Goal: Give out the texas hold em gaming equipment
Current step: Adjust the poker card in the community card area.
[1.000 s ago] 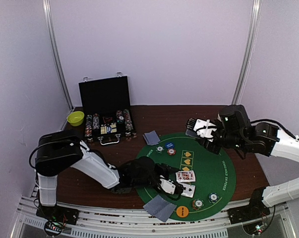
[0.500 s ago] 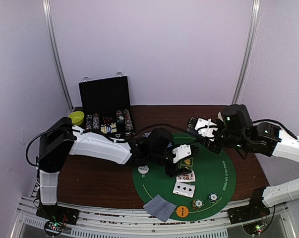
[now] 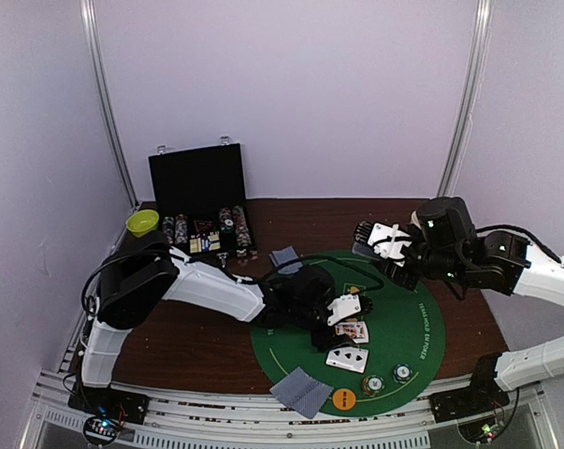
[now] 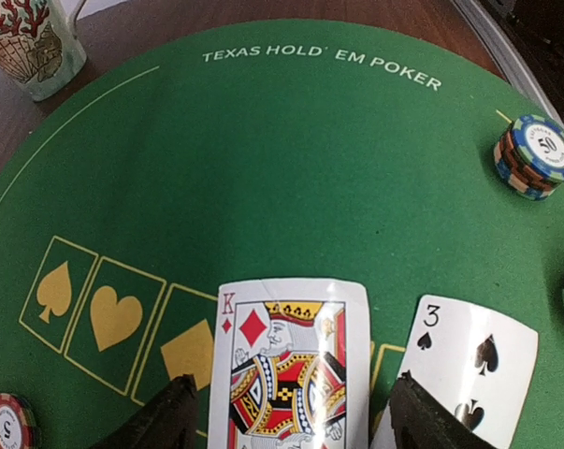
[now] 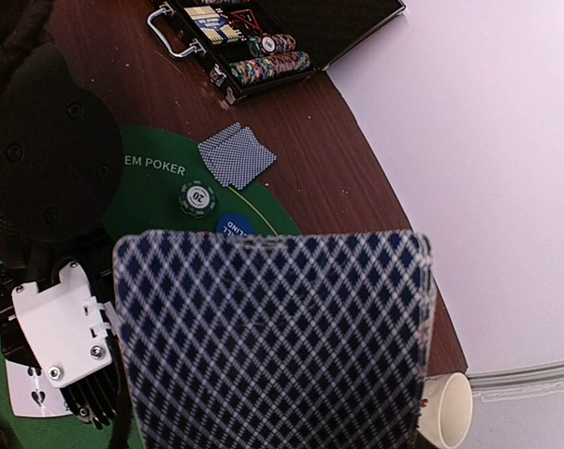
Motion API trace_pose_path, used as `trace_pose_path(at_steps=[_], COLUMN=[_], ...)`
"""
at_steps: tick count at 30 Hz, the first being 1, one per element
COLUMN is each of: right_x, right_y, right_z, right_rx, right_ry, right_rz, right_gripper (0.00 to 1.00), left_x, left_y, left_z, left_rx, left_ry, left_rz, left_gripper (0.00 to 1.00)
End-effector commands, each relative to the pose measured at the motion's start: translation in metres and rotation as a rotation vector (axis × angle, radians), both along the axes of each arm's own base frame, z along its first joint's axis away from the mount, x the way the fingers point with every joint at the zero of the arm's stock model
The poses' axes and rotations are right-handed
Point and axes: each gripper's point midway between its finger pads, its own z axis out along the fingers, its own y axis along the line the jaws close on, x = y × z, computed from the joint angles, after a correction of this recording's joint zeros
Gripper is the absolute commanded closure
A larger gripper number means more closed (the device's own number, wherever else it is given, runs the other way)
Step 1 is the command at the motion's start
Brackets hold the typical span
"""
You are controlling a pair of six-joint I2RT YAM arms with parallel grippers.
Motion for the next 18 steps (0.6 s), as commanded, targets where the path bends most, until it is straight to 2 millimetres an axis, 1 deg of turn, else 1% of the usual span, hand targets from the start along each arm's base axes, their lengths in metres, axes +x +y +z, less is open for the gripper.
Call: trace_pose_path(at_steps=[1, 5, 7, 9, 12, 15, 18], right_x=[0.002, 0.002, 0.002, 0.001, 0.001, 0.001, 0.002], right_y=[-0.001, -0.001, -0.002, -0.003, -0.003, -0.003, -0.002], right_z=[0.013, 0.013, 0.013, 0.014, 0.014, 0.013, 0.014], right_rx=[0.032, 0.037, 0.035, 0.036, 0.034, 0.035, 0.038], right_ry=[-0.013, -0.011, -0.011, -0.012, -0.013, -0.013, -0.013], right_rz=[-0.02, -0.019, -0.019, -0.02, -0.021, -0.023, -0.022], right_gripper=[0.57, 0.57, 0.57, 0.57, 0.57, 0.57, 0.57], left_x=[0.007, 0.009, 0.009, 0.006, -0.006, -0.013, -0.019], left_y=[-0.006, -0.008, -0.006, -0.004, 0.0, 0.002, 0.002], left_z=[-0.007, -0.015, -0.022, -0.024, -0.026, -0.026, -0.023], left_rx=[0.024, 0.049, 0.069, 0.071, 0.075, 0.074, 0.065], left_ry=[-0.033, -0.01, 0.002, 0.018, 0.032, 0.019, 0.001], left_rz=[0.007, -0.021, -0.036, -0.074, -0.159, -0.225, -0.283], left_gripper=[0.27, 0.35, 0.39, 0.44, 0.5, 0.53, 0.53])
